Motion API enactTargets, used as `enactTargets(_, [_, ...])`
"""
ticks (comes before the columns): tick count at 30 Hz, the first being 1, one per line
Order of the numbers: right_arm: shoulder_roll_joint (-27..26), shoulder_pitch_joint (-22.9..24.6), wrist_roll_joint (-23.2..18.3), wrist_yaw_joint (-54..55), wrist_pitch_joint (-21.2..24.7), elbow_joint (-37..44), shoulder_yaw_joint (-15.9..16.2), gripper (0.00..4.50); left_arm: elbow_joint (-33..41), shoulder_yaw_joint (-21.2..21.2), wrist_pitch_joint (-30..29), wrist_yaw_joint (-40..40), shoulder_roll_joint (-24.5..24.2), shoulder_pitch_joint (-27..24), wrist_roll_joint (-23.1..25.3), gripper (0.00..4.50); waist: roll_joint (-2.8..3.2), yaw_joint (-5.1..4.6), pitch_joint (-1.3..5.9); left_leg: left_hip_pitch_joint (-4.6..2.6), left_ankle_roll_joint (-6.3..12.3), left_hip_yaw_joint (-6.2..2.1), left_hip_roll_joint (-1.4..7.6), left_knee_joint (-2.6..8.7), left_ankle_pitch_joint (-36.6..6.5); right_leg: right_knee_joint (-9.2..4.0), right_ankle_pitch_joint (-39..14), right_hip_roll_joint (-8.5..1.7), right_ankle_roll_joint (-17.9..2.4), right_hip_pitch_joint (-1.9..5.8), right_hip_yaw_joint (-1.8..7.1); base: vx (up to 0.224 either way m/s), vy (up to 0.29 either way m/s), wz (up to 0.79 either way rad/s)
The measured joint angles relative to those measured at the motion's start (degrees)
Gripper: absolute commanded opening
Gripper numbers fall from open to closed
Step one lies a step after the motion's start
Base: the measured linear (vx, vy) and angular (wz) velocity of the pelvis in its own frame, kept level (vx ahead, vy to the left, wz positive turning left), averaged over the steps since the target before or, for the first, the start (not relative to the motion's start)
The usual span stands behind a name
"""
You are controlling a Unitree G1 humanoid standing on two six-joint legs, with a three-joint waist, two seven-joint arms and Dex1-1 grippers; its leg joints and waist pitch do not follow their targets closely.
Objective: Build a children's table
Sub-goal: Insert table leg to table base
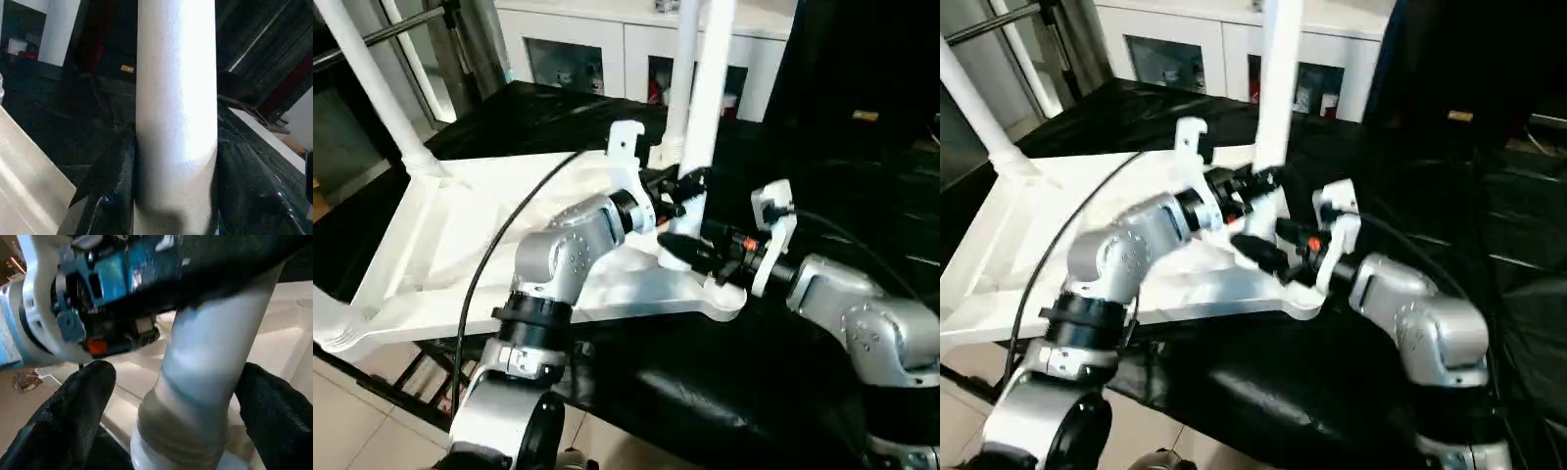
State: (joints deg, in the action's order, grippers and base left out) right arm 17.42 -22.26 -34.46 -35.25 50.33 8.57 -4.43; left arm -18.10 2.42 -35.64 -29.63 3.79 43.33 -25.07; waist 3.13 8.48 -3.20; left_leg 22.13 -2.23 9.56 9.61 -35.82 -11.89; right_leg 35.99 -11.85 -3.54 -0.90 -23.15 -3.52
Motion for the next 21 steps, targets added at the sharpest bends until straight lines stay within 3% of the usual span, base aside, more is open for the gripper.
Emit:
enactTargets(6, [0.3,-1.0,-0.1,0.3,1.1,-0.5,0.0,4.22,2.2,-1.1,-0.5,-0.3,0.1,-0.5,-0.1,1.97,0.00,0.08,0.00,0.02,-0.02,0.00,0.02,0.00,0.0,0.00,0.0,0.00,0.0,0.00,-0.03,0.000,0.000,0.00])
enactTargets(21, [1.8,-2.2,-0.2,-1.0,2.0,-2.5,0.8,3.00,5.6,-0.4,-2.8,-2.0,0.8,-2.7,-4.0,1.96,-0.02,-0.03,-0.01,0.02,-0.07,0.02,0.06,0.00,0.0,0.04,0.0,0.01,0.0,0.00,-0.06,0.000,0.000,0.00])
